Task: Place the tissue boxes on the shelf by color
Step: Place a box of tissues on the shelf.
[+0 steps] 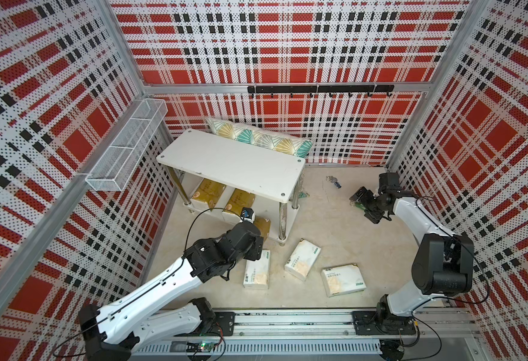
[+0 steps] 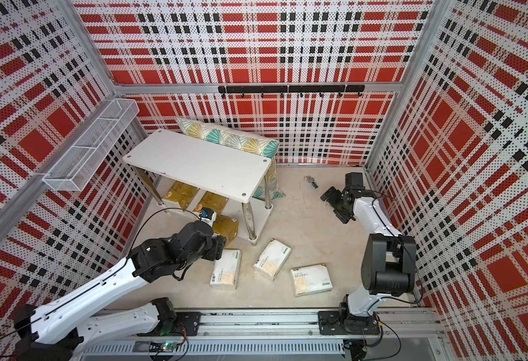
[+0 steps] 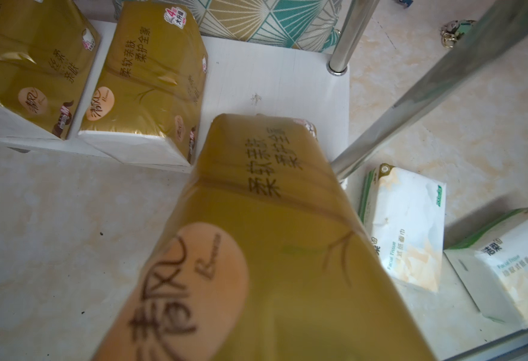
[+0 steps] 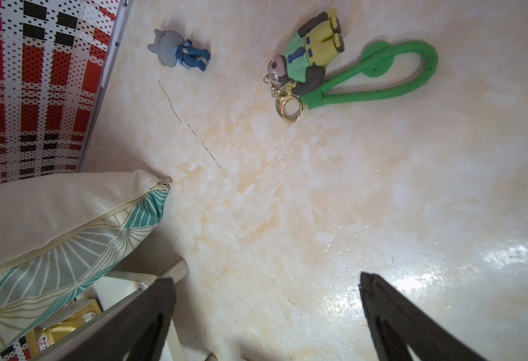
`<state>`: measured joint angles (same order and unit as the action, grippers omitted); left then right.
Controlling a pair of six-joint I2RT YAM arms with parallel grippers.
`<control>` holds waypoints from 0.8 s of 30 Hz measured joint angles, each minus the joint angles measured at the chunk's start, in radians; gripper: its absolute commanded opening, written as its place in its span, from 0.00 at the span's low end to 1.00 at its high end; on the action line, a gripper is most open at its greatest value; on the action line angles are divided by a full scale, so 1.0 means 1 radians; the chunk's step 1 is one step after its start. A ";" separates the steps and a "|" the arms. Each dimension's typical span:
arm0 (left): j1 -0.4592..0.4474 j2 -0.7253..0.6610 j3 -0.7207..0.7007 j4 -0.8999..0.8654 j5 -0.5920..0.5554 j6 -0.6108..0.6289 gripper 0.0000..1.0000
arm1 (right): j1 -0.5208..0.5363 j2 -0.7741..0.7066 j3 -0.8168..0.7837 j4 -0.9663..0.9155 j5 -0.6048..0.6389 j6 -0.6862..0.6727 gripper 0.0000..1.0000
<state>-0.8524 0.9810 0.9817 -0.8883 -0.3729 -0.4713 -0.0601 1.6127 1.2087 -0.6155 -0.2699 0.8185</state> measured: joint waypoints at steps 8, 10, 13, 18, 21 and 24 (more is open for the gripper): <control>0.101 0.035 0.000 0.076 0.097 0.076 0.73 | 0.032 0.016 0.000 0.016 -0.004 0.014 1.00; 0.106 0.063 0.000 0.098 0.113 0.095 0.73 | 0.035 0.016 0.000 0.020 -0.006 0.014 1.00; 0.113 0.115 -0.002 0.138 0.132 0.119 0.72 | 0.039 0.017 0.000 0.023 -0.008 0.017 1.00; 0.117 0.152 -0.032 0.209 0.133 0.134 0.72 | 0.039 0.017 0.000 0.024 -0.008 0.017 1.00; 0.116 0.145 -0.066 0.270 0.133 0.135 0.72 | 0.039 0.017 -0.002 0.029 -0.008 0.017 1.00; 0.107 0.142 -0.118 0.331 0.130 0.133 0.72 | 0.039 0.017 -0.008 0.035 -0.010 0.017 1.00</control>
<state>-0.7456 1.1225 0.8639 -0.5571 -0.2424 -0.3386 -0.0212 1.6299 1.2003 -0.5800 -0.2802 0.8356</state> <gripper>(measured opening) 0.719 0.999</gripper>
